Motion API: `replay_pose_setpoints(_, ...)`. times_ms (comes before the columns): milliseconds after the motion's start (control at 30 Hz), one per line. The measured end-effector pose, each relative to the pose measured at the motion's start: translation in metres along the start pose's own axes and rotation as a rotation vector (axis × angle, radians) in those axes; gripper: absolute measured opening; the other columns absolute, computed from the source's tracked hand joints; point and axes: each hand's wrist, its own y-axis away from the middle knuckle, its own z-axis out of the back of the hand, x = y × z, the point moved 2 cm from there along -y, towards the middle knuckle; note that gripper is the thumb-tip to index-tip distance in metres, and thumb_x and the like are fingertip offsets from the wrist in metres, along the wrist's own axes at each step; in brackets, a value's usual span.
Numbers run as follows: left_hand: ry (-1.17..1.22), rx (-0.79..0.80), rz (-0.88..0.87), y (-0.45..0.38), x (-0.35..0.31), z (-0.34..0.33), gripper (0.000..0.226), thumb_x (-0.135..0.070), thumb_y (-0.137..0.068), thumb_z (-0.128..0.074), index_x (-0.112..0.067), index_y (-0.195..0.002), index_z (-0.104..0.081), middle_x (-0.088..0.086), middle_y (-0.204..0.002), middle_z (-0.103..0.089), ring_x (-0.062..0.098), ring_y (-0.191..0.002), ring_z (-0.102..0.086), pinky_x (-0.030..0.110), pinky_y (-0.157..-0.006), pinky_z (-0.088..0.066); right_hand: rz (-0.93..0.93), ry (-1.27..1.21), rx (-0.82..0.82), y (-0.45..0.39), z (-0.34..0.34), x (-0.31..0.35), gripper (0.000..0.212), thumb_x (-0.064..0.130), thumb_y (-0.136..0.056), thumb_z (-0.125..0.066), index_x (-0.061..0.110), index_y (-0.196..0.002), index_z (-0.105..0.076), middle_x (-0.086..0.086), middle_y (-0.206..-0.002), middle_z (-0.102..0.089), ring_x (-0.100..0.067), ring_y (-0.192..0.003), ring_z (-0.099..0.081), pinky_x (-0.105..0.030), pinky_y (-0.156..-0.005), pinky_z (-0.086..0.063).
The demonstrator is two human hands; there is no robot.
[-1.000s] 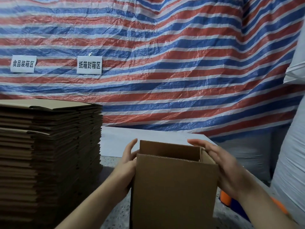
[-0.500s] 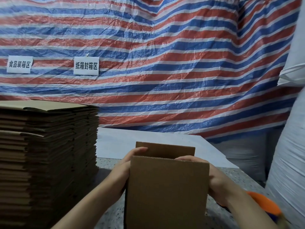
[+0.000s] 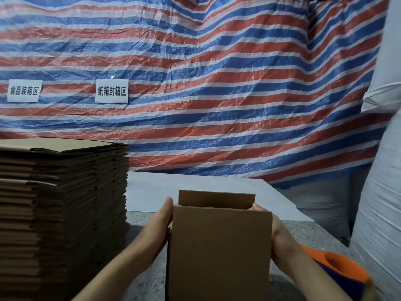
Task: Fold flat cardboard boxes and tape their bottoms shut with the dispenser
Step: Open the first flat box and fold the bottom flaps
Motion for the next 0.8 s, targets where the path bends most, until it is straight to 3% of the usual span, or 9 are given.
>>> replay_pose_setpoints(67,-0.039,0.176,-0.066,0.003,-0.002,0.008,0.095,-0.090,-0.069,-0.034,-0.020,-0.127,-0.060,0.002,-0.123,-0.069,0.019,-0.118,-0.063,0.037,-0.101,-0.049,-0.004,0.010,-0.012,-0.002,0.002,-0.004,0.042,0.041,-0.105,-0.040,0.026,-0.081,-0.071,0.001,-0.080,-0.076,-0.012,-0.071,-0.072,-0.026,-0.064,-0.054)
replay_pose_setpoints(167,-0.056,0.220,-0.059,0.004,-0.003,0.012,0.102,-0.093,-0.049,-0.060,-0.025,-0.125,-0.059,-0.003,-0.123,-0.069,0.014,-0.115,-0.064,0.032,-0.096,-0.052,0.022,0.008,0.006,-0.002,-0.002,-0.002,0.043,0.055,-0.092,-0.043,0.036,-0.071,-0.076,0.000,-0.080,-0.076,-0.012,-0.072,-0.073,-0.027,-0.067,-0.054)
replay_pose_setpoints(300,-0.040,0.030,-0.079,-0.003,0.001,0.006,0.044,-0.054,-0.073,-0.067,-0.023,-0.105,-0.065,0.003,-0.100,-0.070,0.014,-0.088,-0.067,0.024,-0.072,-0.051,0.010,-0.028,-0.016,-0.003,0.000,-0.005,0.051,0.071,-0.081,-0.041,0.033,-0.084,-0.076,-0.007,-0.094,-0.077,-0.021,-0.090,-0.074,-0.040,-0.085,-0.054)
replay_pose_setpoints(367,0.022,-0.033,-0.089,-0.005,0.003,0.002,0.029,-0.033,-0.083,-0.072,-0.023,-0.105,-0.058,0.006,-0.099,-0.063,0.015,-0.084,-0.061,0.025,-0.067,-0.047,0.012,-0.102,-0.008,-0.002,0.002,-0.010,0.063,0.074,-0.084,-0.034,0.026,-0.098,-0.073,-0.012,-0.099,-0.075,-0.025,-0.091,-0.074,-0.039,-0.079,-0.055)
replay_pose_setpoints(433,0.069,-0.075,-0.089,-0.006,0.007,-0.001,0.037,-0.025,-0.081,-0.075,-0.026,-0.109,-0.051,0.005,-0.106,-0.061,0.017,-0.087,-0.060,0.027,-0.069,-0.048,0.040,-0.209,-0.007,0.001,0.003,-0.013,0.062,0.071,-0.087,-0.037,0.021,-0.112,-0.065,-0.016,-0.105,-0.073,-0.026,-0.089,-0.073,-0.036,-0.072,-0.058)
replay_pose_setpoints(500,0.106,-0.108,-0.103,-0.007,0.009,-0.004,0.041,-0.018,-0.087,-0.071,-0.034,-0.117,-0.047,-0.001,-0.112,-0.062,0.015,-0.093,-0.064,0.026,-0.074,-0.051,0.088,-0.229,0.017,0.005,0.001,-0.011,0.048,0.061,-0.084,-0.057,0.025,-0.115,-0.060,-0.018,-0.112,-0.068,-0.024,-0.088,-0.071,-0.032,-0.069,-0.059)
replay_pose_setpoints(567,0.117,-0.113,-0.123,-0.007,0.009,-0.005,0.052,-0.014,-0.094,-0.062,-0.045,-0.128,-0.039,-0.012,-0.112,-0.059,0.009,-0.099,-0.063,0.019,-0.074,-0.048,0.124,-0.228,0.012,0.006,0.001,-0.009,0.048,0.043,-0.079,-0.068,0.029,-0.123,-0.054,-0.010,-0.126,-0.061,-0.022,-0.095,-0.071,-0.029,-0.071,-0.059)
replay_pose_setpoints(667,0.083,-0.077,-0.115,-0.006,0.007,-0.004,0.057,-0.015,-0.096,-0.059,-0.052,-0.133,-0.036,-0.019,-0.113,-0.053,0.009,-0.103,-0.061,0.022,-0.079,-0.047,0.191,-0.238,0.031,0.005,0.002,-0.004,0.061,0.027,-0.082,-0.065,0.041,-0.137,-0.043,0.014,-0.137,-0.050,-0.013,-0.109,-0.069,-0.025,-0.075,-0.059)
replay_pose_setpoints(800,0.067,-0.046,-0.124,-0.003,0.002,-0.005,0.057,-0.013,-0.096,-0.058,-0.055,-0.132,-0.042,-0.017,-0.120,-0.057,0.011,-0.097,-0.067,0.022,-0.075,-0.052,0.224,-0.258,0.116,0.003,0.005,-0.001,0.074,0.018,-0.085,-0.063,0.053,-0.142,-0.033,0.019,-0.137,-0.053,-0.012,-0.116,-0.067,-0.025,-0.080,-0.059)
